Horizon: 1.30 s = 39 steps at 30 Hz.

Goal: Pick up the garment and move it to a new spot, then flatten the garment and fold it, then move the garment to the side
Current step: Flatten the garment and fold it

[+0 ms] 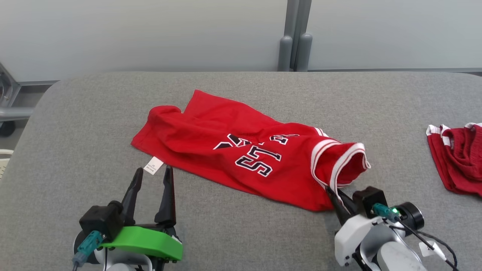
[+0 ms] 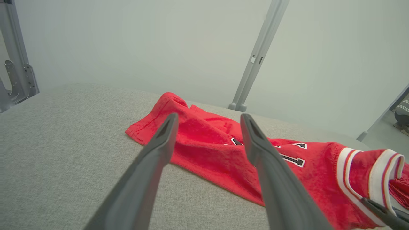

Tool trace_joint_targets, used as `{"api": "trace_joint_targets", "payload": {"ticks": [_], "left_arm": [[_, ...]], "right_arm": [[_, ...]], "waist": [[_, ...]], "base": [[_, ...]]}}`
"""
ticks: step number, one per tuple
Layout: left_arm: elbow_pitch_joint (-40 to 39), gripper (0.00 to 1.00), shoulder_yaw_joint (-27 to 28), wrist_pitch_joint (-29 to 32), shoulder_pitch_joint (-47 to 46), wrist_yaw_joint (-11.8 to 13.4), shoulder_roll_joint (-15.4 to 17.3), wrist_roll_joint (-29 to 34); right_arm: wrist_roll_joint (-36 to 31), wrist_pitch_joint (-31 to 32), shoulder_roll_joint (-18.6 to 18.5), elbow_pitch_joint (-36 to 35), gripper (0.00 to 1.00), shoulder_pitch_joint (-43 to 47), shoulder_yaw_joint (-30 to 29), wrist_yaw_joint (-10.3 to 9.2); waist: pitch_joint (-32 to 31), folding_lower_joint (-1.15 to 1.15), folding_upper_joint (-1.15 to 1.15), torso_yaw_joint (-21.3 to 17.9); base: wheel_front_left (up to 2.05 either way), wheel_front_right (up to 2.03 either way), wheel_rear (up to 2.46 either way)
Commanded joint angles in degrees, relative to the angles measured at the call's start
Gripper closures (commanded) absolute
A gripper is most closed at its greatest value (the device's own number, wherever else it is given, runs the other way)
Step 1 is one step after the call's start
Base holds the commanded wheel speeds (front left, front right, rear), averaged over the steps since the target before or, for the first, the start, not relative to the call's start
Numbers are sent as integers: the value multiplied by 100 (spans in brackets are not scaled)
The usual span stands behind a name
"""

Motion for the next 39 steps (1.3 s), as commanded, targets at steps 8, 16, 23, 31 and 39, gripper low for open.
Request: {"api": "trace_joint_targets", "payload": {"ticks": [8,16,23,31,39], "left_arm": [[-35,0,280,-17,228,-65,-96,168],[-15,0,398,-17,324,-130,-199,237],[-36,0,514,-17,247,-223,-296,306],[93,0,418,-17,-226,-479,-560,490],[194,0,430,-17,-506,-662,-777,650]], "right_arm": [[666,-8,-113,-595,100,-448,526,0],[1256,342,-290,-2010,100,-440,706,0],[1631,998,-408,-2726,100,-558,168,0],[1873,907,-1006,-95,100,-2025,-421,0],[1771,357,-1640,1745,100,-3224,6,0]], "waist": [[-64,0,28,-127],[-116,0,28,-209],[45,0,28,-129],[651,0,28,525],[1157,0,28,932]], "base": [[0,0,0],[0,0,0],[0,0,0],[0,0,0],[0,0,0]]}}
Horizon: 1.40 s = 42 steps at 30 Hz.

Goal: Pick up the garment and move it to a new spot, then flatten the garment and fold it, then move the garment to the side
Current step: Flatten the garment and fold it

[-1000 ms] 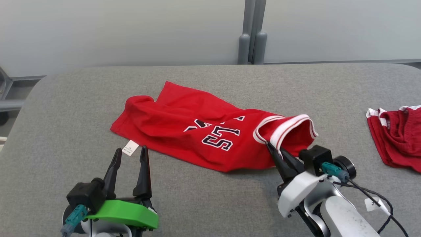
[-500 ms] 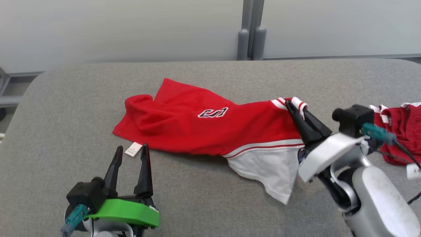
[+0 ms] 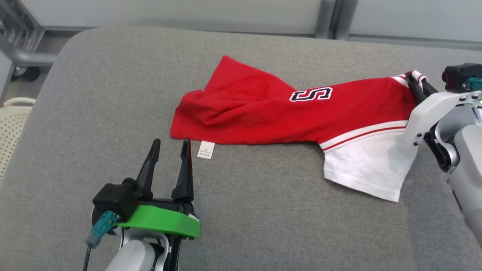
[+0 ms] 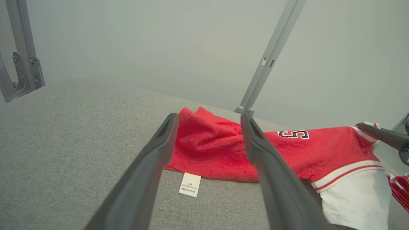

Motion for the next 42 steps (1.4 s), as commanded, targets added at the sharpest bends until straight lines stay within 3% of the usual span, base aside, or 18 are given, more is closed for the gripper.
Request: {"api": "trace_joint_targets", "payload": {"ticks": [1,5,7,8,14,22,30,42], "left_arm": [[25,0,10,-16,-120,-51,-24,44],[117,0,-16,-16,-180,-134,-103,127],[160,0,-10,-16,-214,-162,-141,158],[180,0,-4,-16,-226,-171,-153,175],[249,0,135,-16,-158,-162,-115,236],[276,0,233,-8,13,-139,3,215],[309,0,300,67,230,-58,107,119],[178,0,362,99,595,86,245,43]], "right_arm": [[-91,-94,-103,141,100,-169,134,0],[-180,-337,-192,705,100,-556,686,-1],[-182,-487,-179,953,67,-751,846,0],[-176,-564,-158,1064,0,-804,927,-1],[104,-1053,-100,1374,0,-977,1388,-1],[553,-1386,-331,1049,0,-692,1725,-1],[860,-1500,-394,301,0,109,1380,-1],[411,-1503,-132,-604,0,1209,528,0]], "waist": [[344,0,28,307],[460,0,28,311],[496,0,28,263],[498,0,28,232],[357,0,28,-85],[11,0,28,-589],[-387,0,28,-1087],[-884,0,28,-1366]], "base": [[0,0,0],[0,0,0],[0,0,0],[0,0,0],[0,0,0],[0,0,0],[0,0,0],[0,0,0]]}}
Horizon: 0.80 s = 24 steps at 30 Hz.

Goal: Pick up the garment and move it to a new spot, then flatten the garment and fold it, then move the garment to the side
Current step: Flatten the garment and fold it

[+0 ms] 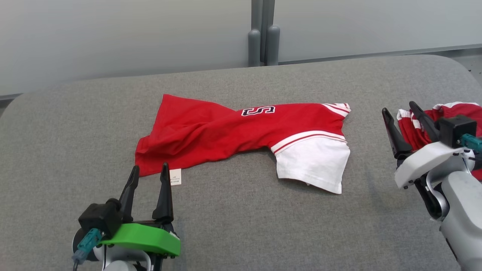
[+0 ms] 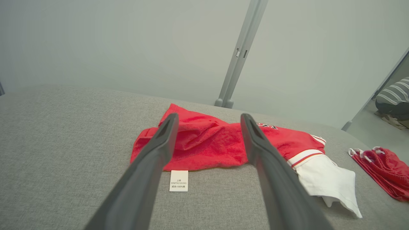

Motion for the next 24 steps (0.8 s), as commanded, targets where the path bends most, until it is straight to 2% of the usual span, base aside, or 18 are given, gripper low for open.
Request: {"api": "trace_joint_targets", "payload": {"ticks": [1,5,12,18,24], "left_arm": [[-33,0,40,-35,133,44,67,-19],[-30,0,120,-53,301,87,132,-18],[54,0,263,-113,570,134,229,151],[56,0,442,-146,846,98,204,183],[-22,0,604,-145,1061,97,133,220]], "right_arm": [[-139,-16,100,-208,0,261,-176,-1],[-489,-18,415,-878,0,839,-706,-2],[-1167,251,1171,-2248,0,1845,-1462,-1],[-1645,642,1566,-3123,0,2413,-1630,-1],[-1885,756,1789,-3453,0,2708,-1679,-1]], "waist": [[-240,0,28,-132],[-410,0,28,-166],[-529,0,28,-208],[-580,0,28,-227],[-597,0,28,-216]], "base": [[0,0,0],[0,0,0],[0,0,0],[0,0,0],[0,0,0]]}}
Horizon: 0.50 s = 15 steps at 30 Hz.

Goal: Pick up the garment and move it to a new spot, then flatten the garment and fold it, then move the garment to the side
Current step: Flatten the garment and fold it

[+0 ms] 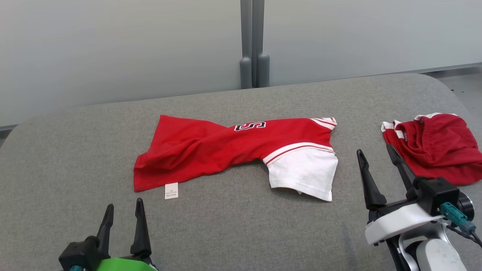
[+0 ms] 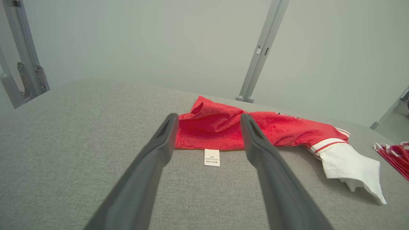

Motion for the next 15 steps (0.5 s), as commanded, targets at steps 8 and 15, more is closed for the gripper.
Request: {"api": "trace_joint_targets", "payload": {"ticks": [8,15], "left_arm": [[-139,0,191,-29,258,-120,-195,163],[-61,0,303,-29,136,-221,-282,340]], "right_arm": [[-96,-75,280,-21,0,278,-130,0],[-154,-125,339,134,0,266,-106,0]], "waist": [[49,0,28,92],[119,0,28,141]], "base": [[0,0,0],[0,0,0]]}}
